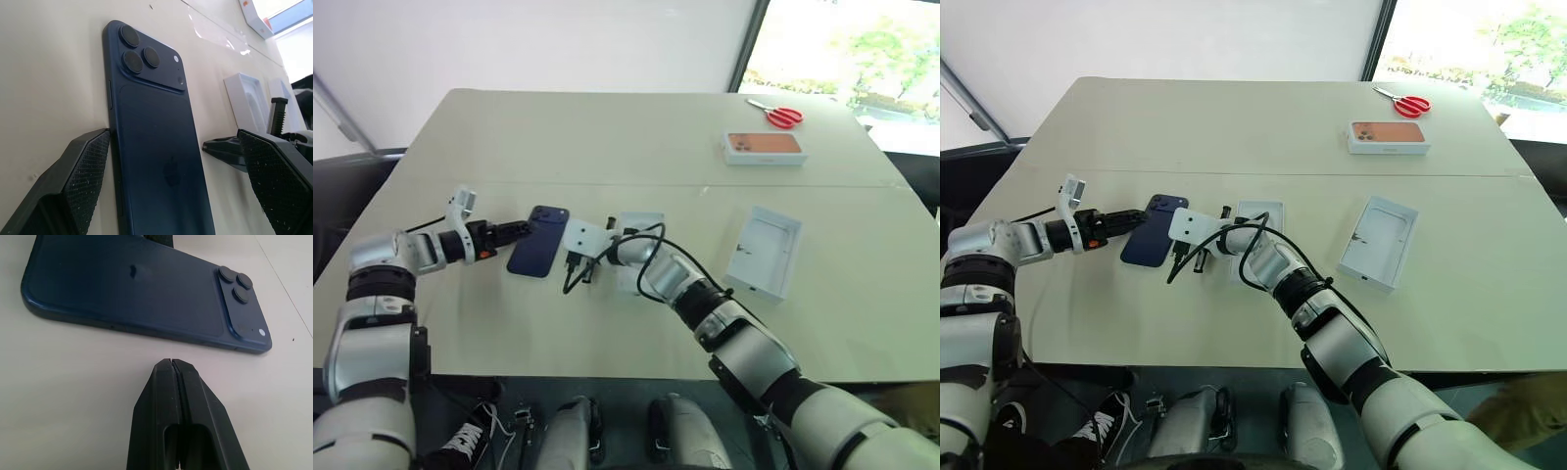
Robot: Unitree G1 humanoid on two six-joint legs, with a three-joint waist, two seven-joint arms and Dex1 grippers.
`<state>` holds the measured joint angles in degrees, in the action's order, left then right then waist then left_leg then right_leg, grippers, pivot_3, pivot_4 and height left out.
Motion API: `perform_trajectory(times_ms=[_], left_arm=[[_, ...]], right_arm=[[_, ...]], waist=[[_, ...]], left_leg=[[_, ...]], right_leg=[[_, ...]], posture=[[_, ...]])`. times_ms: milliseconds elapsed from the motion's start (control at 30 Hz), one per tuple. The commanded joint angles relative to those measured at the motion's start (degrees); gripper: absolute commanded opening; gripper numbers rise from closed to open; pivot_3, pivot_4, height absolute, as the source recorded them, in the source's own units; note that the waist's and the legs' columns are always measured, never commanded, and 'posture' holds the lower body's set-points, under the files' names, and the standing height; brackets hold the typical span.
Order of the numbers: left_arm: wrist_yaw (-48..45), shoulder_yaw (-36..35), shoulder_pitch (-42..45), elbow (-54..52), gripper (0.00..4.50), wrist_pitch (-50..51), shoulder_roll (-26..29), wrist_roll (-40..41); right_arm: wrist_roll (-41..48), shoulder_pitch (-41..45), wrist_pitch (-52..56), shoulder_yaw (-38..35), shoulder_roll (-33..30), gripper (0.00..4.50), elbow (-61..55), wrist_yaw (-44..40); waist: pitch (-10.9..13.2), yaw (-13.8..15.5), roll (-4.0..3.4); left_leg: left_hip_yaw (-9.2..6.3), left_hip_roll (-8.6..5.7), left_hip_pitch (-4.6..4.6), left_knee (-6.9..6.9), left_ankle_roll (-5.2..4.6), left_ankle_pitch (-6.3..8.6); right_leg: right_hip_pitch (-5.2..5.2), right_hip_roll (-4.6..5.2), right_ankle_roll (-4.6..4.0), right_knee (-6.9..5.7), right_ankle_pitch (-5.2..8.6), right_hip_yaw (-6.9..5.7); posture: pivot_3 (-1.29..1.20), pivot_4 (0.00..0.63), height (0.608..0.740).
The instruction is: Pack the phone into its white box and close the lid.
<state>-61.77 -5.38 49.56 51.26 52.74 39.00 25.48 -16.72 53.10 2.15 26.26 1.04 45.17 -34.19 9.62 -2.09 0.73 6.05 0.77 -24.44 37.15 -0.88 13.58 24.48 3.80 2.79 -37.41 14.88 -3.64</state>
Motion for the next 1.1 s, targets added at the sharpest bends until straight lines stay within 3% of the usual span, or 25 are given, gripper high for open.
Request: perform_trajectory(times_ms=[33,333,567,933,1100], left_arm=[[-2.94,4.02,-2.64,-3.06,4.37,4.70,-3.86,-0.68],[0.43,3.62,-4.10,-5.89,4.37,10.30,-4.86,-2.27],[6.28,-0.06,0.21,-4.33,4.37,15.76,-4.49,-2.30],[11.10,-3.36,-2.00,-10.77,4.37,23.43,-11.43,0.99],[13.40,-4.29,-3.75,-12.47,4.37,20.57,-11.05,-0.03]], right_arm=[[-0.76,0.51,0.14,0.16,0.04,0.03,-1.94,-0.23],[-0.74,0.54,-0.38,-0.44,-1.31,0.03,-2.51,-0.81],[-0.54,1.12,-1.06,-0.79,-1.16,0.03,-1.80,-0.57],[-0.55,1.68,-1.77,-1.50,-1.42,0.03,-1.18,-0.71],[-1.12,1.24,-2.08,-1.14,-1.83,0.03,-1.54,-0.65]], waist=[[-0.01,-0.02,0.01],[-0.10,-0.03,-0.04],[-0.14,0.03,-0.07],[-0.17,0.63,-0.08],[-0.17,0.94,-0.08]], left_leg=[[0.00,0.00,0.00,0.00,0.00,0.00],[-0.01,-0.01,0.03,0.00,-0.06,0.04],[-0.02,-0.02,0.06,0.01,-0.22,0.12],[-0.03,-0.05,0.10,0.01,-0.05,0.00],[-0.02,-0.05,0.09,0.01,-0.04,0.01]], right_leg=[[0.00,0.01,0.00,0.00,0.00,0.00],[-0.04,0.03,0.00,0.00,0.00,0.01],[-0.06,0.03,0.00,-0.02,0.00,0.01],[-0.11,0.03,0.01,-0.05,-0.01,0.00],[-0.10,0.03,0.01,-0.04,-0.01,0.01]], posture=[[0.00,0.150,0.740],[0.00,0.150,0.740],[0.00,0.150,0.740],[0.00,0.150,0.740],[0.00,0.150,0.740]])
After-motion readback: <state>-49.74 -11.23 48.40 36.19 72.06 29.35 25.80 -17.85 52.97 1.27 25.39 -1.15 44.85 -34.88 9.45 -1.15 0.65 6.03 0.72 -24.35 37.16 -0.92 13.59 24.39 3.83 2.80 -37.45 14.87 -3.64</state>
